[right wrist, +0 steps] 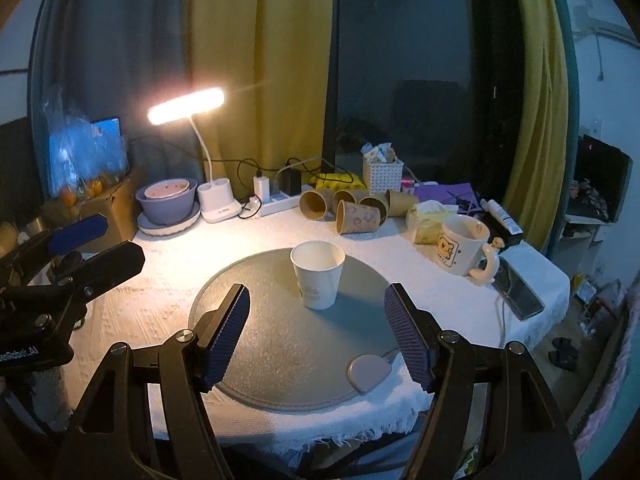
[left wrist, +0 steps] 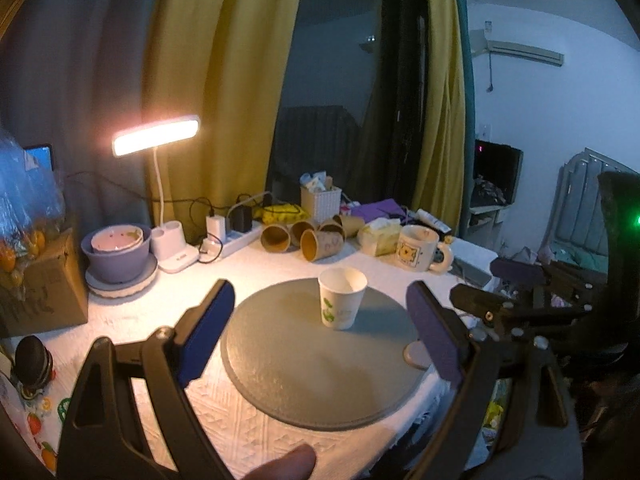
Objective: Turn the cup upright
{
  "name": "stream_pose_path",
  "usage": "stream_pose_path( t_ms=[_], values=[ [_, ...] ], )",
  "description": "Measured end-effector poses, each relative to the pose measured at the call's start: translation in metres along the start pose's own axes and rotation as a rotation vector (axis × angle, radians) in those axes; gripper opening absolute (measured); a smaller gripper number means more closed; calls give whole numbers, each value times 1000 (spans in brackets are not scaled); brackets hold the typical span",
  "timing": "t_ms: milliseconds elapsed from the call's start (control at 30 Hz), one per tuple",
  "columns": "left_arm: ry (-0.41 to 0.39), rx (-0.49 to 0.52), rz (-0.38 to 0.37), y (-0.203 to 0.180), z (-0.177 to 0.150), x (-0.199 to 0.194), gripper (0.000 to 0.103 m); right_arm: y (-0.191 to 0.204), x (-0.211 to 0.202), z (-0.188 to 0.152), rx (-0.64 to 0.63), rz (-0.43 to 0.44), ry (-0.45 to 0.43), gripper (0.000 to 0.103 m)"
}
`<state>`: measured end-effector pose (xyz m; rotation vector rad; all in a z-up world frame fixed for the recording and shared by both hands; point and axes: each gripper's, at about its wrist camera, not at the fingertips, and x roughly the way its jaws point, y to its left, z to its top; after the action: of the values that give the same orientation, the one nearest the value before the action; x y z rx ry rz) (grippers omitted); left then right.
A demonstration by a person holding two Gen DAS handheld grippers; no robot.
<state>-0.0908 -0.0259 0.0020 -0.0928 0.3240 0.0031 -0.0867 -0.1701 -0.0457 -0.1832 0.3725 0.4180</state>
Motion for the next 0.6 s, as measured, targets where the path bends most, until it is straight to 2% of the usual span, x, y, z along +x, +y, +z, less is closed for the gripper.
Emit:
stream_pose_path(
  t_ms=[333, 600],
  values=[
    [-72, 15, 17, -4, 7, -16, 89, 4, -20, 8, -11, -12, -43, 73],
    [-77, 9, 24, -2, 7, -18, 89, 6, -23, 8, -16, -9, -49, 73]
  ],
)
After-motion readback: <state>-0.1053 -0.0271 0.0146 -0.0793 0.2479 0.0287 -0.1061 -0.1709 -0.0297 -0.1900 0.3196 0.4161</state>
